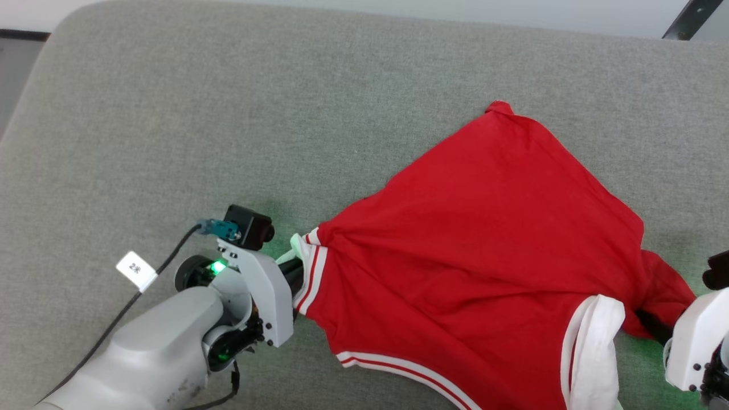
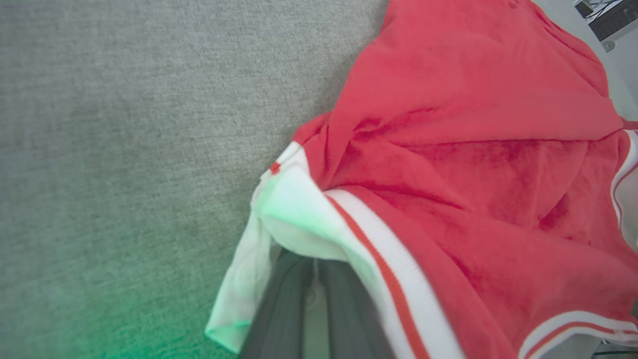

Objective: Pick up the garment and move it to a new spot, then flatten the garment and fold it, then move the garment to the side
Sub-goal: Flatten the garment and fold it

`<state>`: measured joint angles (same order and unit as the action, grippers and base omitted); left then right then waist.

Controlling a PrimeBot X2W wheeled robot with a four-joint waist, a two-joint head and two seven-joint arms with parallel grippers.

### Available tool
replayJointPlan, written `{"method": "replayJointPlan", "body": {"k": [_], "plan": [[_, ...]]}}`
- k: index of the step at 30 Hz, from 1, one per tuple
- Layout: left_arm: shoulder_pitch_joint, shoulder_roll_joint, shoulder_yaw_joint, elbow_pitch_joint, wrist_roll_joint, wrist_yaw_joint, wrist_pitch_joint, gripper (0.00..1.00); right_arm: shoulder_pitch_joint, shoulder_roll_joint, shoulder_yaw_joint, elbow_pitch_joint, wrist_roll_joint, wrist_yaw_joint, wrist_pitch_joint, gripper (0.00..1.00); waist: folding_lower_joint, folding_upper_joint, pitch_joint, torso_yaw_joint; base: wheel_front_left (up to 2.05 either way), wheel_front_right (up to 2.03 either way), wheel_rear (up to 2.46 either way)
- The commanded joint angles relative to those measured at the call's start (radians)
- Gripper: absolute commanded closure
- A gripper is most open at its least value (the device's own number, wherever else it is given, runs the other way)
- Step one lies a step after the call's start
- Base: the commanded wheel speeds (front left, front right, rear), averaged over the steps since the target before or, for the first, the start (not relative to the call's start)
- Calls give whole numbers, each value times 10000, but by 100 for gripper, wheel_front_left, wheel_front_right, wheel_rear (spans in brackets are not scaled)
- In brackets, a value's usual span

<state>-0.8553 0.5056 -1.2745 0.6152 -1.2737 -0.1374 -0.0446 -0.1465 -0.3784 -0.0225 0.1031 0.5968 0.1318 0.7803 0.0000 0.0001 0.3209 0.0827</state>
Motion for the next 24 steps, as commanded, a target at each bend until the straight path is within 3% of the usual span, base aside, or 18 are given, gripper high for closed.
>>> {"method": "replayJointPlan", "body": {"k": [1,6,15,17,18,24], "plan": [[270,-194,-149,141,28,124,183,100,654,378,509,857,-339,-22,509,0,0,-1,-72,-2,0,0,0],[476,-167,-161,173,-6,90,189,100,505,84,178,213,-508,-53,791,0,0,-1,-339,-21,0,0,0],[770,-99,-172,197,-71,81,117,100,949,61,-790,-2405,-554,-18,686,0,0,-1,-697,-80,0,0,0],[829,-74,-160,162,-76,81,84,100,1059,144,-937,-3538,-685,-16,-268,0,0,-1,-759,-85,0,0,0],[829,-74,-160,162,-76,81,84,100,1059,144,-937,-3538,-685,-16,-268,0,0,-1,-759,-85,0,0,0],[819,-110,-148,89,-15,81,87,99,862,-121,-595,-4670,-1554,-19,-3096,0,0,-1,-789,2,0,0,0]]}}
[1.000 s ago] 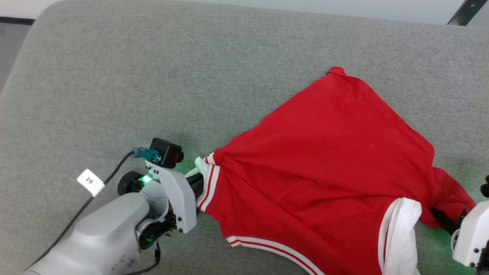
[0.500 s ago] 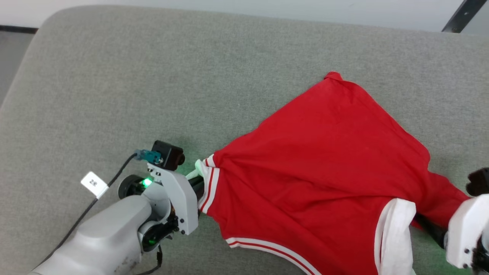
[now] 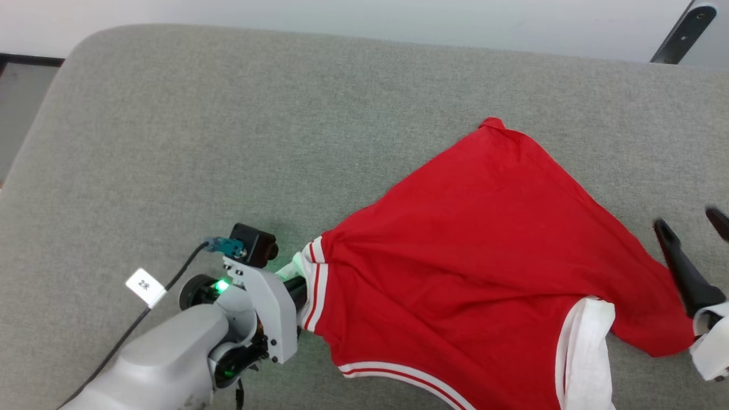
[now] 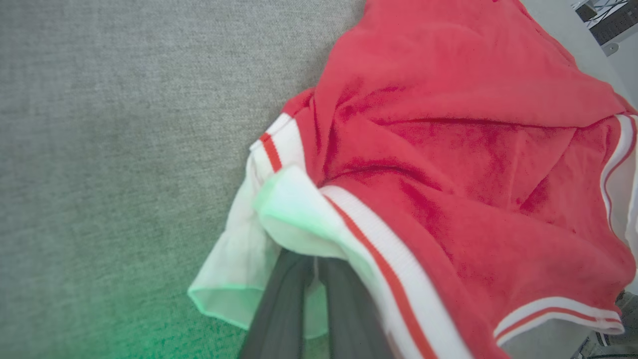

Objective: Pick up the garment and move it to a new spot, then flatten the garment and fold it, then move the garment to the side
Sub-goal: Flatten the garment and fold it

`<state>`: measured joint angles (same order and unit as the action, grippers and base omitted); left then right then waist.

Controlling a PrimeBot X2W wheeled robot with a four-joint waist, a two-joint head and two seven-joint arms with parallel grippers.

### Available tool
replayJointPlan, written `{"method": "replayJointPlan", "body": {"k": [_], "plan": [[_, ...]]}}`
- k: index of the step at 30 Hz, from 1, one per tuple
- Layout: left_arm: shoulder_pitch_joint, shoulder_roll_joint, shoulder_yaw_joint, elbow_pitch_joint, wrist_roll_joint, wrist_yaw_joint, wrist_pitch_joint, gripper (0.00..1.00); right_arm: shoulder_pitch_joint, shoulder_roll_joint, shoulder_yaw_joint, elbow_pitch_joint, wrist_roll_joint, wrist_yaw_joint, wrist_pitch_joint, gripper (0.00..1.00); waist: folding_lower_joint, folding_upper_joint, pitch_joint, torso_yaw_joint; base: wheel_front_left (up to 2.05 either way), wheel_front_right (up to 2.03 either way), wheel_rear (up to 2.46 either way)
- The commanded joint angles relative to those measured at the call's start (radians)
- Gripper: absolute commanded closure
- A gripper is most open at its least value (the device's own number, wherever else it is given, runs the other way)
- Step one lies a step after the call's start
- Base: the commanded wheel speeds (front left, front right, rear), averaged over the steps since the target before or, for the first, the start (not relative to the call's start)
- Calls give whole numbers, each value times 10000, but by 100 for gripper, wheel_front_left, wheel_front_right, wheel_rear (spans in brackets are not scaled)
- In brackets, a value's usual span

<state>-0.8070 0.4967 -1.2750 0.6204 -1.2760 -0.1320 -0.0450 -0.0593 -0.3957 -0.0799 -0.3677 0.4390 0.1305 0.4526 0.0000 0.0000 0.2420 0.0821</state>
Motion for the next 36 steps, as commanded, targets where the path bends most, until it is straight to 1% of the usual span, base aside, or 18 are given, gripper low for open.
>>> {"method": "replayJointPlan", "body": {"k": [1,4,7,8,11,12,14,15,16,20,23,25,30,34,36], "plan": [[330,-40,-141,31,13,27,91,99,-117,-117,181,-134,-187,2,-364,0,0,0,1,34,0,0,0],[340,-64,-136,30,-4,27,55,99,-329,-287,508,-70,-775,-3,-1784,0,0,0,-3,94,0,0,0],[341,-139,-141,13,22,27,92,98,-663,-376,885,278,-1129,-4,-2739,0,0,0,-20,212,0,0,0],[336,-161,-141,3,43,27,114,98,-837,-409,991,480,-1202,-4,-2900,0,0,0,-18,261,0,0,0],[257,-292,-138,-36,129,27,198,98,-1448,-568,1479,1212,-987,-4,-2743,0,0,0,27,479,0,0,0],[213,-337,-138,-50,148,27,215,98,-1710,-788,1758,1462,-898,-4,-2556,0,0,0,56,563,0,0,0],[109,-421,-129,-82,210,27,245,98,-2476,-974,2097,2104,-479,-6,-2108,0,0,0,139,720,0,0,0],[75,-476,-124,-97,231,27,254,97,-2854,-1260,2404,2414,-358,-4,-1822,0,0,0,178,815,0,0,0],[19,-538,-123,-124,276,27,284,97,-3313,-1381,2726,2731,-50,-3,-1531,0,0,0,246,912,0,0,0],[-210,-835,-108,-141,359,27,284,96,-5103,-1776,3733,4151,944,-3,-304,0,0,0,478,1315,0,0,0],[-356,-1073,-109,-156,412,26,267,96,-6398,-1913,4500,5310,1628,-3,772,0,0,0,663,1601,0,0,0],[-421,-1192,-108,-152,434,26,251,95,-7183,-1895,5022,6021,2048,-3,1498,0,0,0,791,1770,0,0,0],[-583,-1451,-111,-135,507,27,220,96,-8833,-1670,5737,7897,2549,-3,3064,0,0,0,1098,2155,0,0,0],[-665,-1599,-115,-85,537,36,183,96,-9711,-1332,5906,9290,2712,-3,4070,0,0,0,1307,2373,0,0,0],[-722,-1658,-118,-55,487,38,156,97,-9992,-1140,5822,9961,2700,-3,4486,0,0,0,1391,2453,0,0,0]]}}
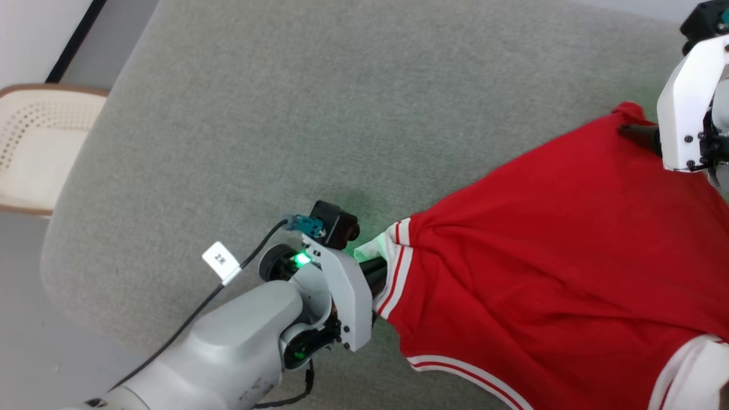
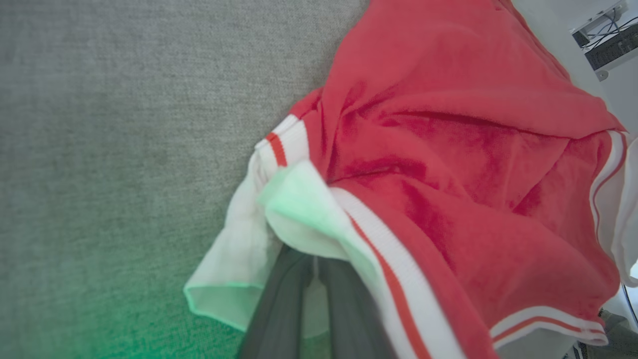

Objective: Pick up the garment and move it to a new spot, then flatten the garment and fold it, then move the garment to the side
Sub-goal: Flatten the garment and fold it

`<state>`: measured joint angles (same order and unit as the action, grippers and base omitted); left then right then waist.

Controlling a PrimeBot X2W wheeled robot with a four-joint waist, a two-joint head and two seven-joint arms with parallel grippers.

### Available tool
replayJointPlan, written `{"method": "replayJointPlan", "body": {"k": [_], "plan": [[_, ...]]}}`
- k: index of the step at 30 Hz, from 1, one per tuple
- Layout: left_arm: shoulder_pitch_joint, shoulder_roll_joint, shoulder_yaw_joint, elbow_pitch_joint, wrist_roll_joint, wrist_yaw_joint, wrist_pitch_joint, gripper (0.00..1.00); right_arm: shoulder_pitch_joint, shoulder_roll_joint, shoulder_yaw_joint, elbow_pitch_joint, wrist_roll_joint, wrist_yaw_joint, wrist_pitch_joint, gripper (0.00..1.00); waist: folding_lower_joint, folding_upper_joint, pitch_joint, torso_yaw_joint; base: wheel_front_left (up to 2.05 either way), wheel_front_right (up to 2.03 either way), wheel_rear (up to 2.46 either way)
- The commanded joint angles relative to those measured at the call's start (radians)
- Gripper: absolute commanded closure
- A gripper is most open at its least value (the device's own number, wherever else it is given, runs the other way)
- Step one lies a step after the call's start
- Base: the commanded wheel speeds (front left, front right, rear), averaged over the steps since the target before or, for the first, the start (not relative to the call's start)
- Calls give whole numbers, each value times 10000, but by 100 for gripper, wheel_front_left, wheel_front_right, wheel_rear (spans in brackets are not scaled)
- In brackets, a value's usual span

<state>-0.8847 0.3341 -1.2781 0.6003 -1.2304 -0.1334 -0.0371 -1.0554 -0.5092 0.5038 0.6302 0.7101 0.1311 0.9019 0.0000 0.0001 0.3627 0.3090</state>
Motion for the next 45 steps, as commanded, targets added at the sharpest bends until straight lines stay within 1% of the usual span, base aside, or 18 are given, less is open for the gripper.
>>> {"method": "replayJointPlan", "body": {"k": [1,5,8,9,10,11,14,17,21,26,29,32,34,35,41,45], "plan": [[45,-55,-86,164,24,56,63,96,-144,136,-43,297,-33,-8,207,0,0,-1,209,209,0,0,0],[25,-104,-89,223,-8,79,31,98,-483,467,-137,1378,-330,-8,868,0,0,-1,294,277,0,0,0],[11,-122,-91,249,-62,88,4,97,-493,765,-221,1869,-448,-8,1094,0,0,-1,331,295,0,0,0],[5,-125,-94,265,-72,90,-1,98,-512,798,-226,1952,-493,-8,1067,53,0,-1,343,295,0,0,0],[-4,-129,-94,280,-86,90,-3,98,-554,807,-249,2027,-554,-8,988,93,0,-1,354,294,0,0,0],[-2,-127,-92,297,-98,91,-4,98,-566,827,-264,2081,-581,-8,946,100,0,-1,359,288,0,0,0],[-7,-93,-92,347,-166,111,-1,100,-573,858,-333,2167,-562,-8,836,100,0,-1,349,237,0,0,0],[15,1,-86,411,-245,113,23,100,-655,861,-396,2161,-554,-8,622,100,0,-1,297,113,0,0,0],[-186,248,-79,504,-329,121,213,100,-723,903,-407,2028,-429,-8,178,100,0,-1,97,-155,0,0,0],[-787,806,-48,579,-415,85,466,100,-791,972,-215,1698,-184,-8,-702,100,0,-1,-384,-653,0,0,0],[-1338,1129,-45,507,-410,43,817,100,-900,947,-68,1468,11,-8,-1280,100,0,-1,-707,-991,0,0,0],[-1883,1619,-43,482,-441,41,1211,100,-1007,917,205,1226,176,-10,-1907,100,0,-1,-1053,-1384,0,0,0],[-2272,1954,-45,464,-428,43,1492,100,-1106,852,386,1060,303,-10,-2397,100,0,-1,-1242,-1639,0,0,0],[-2272,1954,-45,464,-428,43,1492,100,-1106,852,386,1060,303,-10,-2397,100,0,-1,-1242,-1639,0,0,0],[-3359,2758,-50,442,-305,43,2299,100,-1363,634,821,772,720,-13,-3729,100,0,-1,-1709,-2349,0,0,0],[-3957,3120,-51,453,-18,46,2708,100,-1549,412,1138,649,826,-15,-4570,100,0,-1,-2003,-2801,0,0,0]]}}
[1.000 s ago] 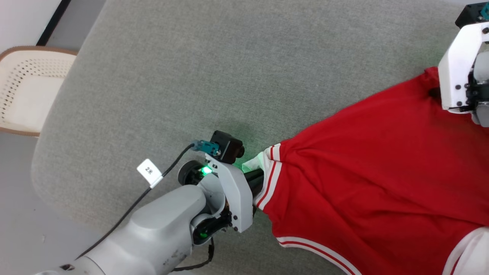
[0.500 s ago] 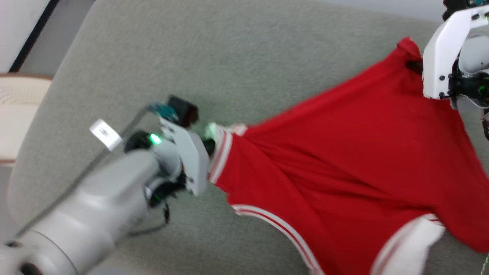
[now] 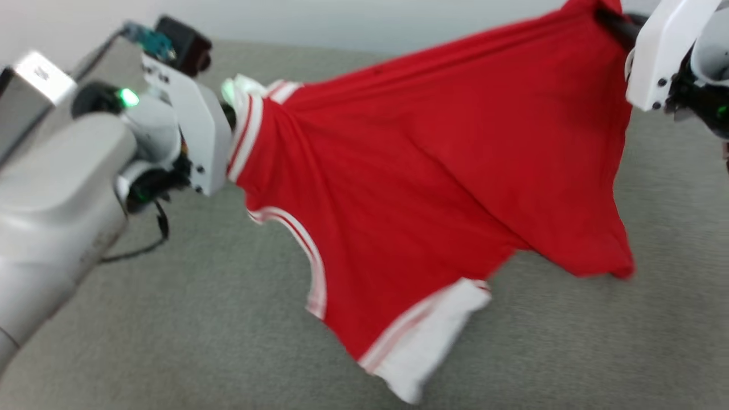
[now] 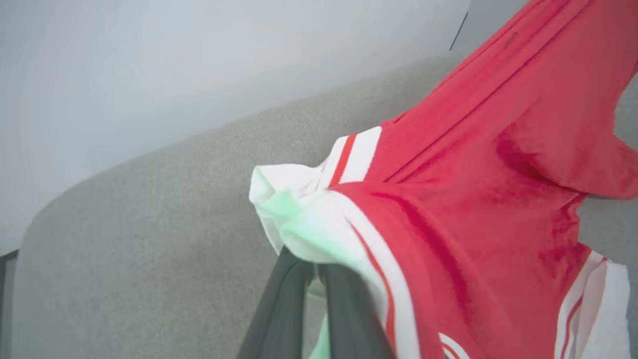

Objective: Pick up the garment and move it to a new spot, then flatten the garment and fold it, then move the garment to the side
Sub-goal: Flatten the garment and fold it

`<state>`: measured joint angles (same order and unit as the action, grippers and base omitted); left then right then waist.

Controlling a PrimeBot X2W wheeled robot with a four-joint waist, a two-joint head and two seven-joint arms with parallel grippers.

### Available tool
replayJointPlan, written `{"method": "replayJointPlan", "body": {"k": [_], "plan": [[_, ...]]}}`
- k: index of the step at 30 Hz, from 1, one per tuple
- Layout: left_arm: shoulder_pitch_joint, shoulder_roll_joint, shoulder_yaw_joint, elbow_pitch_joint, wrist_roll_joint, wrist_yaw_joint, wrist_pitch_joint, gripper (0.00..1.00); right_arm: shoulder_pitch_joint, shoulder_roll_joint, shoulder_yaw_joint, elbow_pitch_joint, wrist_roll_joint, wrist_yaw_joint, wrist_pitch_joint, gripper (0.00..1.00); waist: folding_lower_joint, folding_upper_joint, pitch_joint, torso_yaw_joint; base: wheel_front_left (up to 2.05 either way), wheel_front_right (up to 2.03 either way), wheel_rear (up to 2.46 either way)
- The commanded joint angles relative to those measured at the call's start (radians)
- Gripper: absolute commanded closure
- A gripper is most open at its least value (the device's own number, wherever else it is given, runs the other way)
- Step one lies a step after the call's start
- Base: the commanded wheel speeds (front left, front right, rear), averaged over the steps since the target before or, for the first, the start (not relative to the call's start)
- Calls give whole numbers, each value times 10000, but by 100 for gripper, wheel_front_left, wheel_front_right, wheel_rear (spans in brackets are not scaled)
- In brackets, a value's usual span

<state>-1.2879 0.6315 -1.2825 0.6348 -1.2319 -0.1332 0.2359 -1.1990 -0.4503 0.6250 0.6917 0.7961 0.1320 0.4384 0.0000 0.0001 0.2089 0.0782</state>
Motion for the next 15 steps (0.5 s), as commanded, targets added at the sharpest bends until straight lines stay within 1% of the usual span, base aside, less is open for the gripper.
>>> {"method": "replayJointPlan", "body": {"k": [1,8,15], "plan": [[-48,234,-7,134,78,48,86,100,-163,-222,-13,26,5,-27,-176,100,0,-1,-539,-603,0,0,0],[-916,605,-10,263,506,51,552,100,-507,-629,390,48,5,-50,-1557,100,0,-1,-1042,-1312,0,0,0],[-1619,814,-12,551,752,65,679,100,-693,-870,422,357,130,-63,-2323,100,0,-1,-1430,-1874,0,0,0]]}}
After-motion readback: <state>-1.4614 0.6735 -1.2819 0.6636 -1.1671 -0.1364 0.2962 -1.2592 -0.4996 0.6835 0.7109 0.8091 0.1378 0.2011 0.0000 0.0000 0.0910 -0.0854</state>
